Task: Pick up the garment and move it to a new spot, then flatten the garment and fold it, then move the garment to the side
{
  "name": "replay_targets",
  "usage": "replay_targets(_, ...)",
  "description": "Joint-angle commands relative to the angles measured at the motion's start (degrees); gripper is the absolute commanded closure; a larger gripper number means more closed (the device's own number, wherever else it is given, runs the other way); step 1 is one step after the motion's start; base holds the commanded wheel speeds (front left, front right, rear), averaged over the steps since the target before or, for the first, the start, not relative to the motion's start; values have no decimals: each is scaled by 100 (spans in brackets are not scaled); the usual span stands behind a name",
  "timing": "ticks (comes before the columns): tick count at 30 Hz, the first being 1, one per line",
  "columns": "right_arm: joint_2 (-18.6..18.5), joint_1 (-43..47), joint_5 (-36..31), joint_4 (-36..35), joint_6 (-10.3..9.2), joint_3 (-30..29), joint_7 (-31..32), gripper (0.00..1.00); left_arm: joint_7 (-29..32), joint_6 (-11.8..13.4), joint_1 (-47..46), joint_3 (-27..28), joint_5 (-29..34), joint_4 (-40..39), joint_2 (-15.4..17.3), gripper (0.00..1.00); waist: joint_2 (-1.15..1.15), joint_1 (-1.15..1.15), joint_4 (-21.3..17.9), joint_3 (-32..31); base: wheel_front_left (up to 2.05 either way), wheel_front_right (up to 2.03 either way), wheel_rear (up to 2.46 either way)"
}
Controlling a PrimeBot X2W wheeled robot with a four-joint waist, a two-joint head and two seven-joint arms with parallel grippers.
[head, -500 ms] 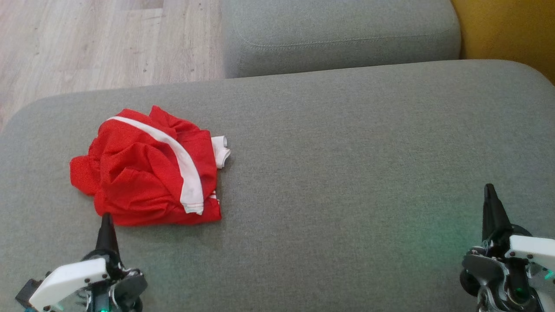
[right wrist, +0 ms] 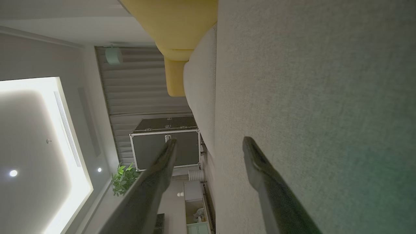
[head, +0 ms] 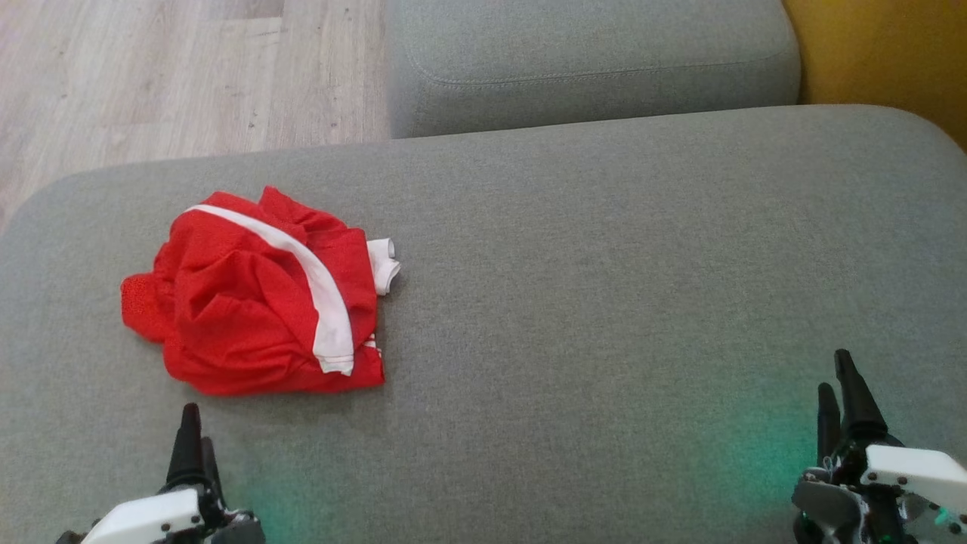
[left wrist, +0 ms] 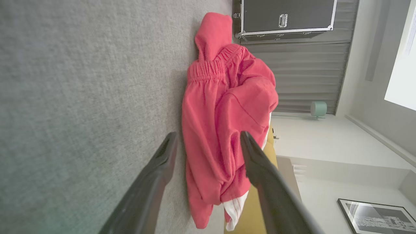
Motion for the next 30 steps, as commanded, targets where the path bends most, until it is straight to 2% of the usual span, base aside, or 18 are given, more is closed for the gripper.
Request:
replay_targets(1,-25,-215,-111,-225,0,32,-82,0,-72,-5,-200,17,98,-237,33,0,0,0,-1,-4,0,0,0)
replay_targets(16,-29,-236,-957,-410,-1,123,-317,0,-307,-10,-168,215,453,-385,39,0,0,0,-22,-24,0,0,0)
replay_targets(30,-34,-303,-2448,-812,-1,302,-553,0,-542,-15,-237,489,1324,-718,45,0,0,0,-60,-14,0,0,0)
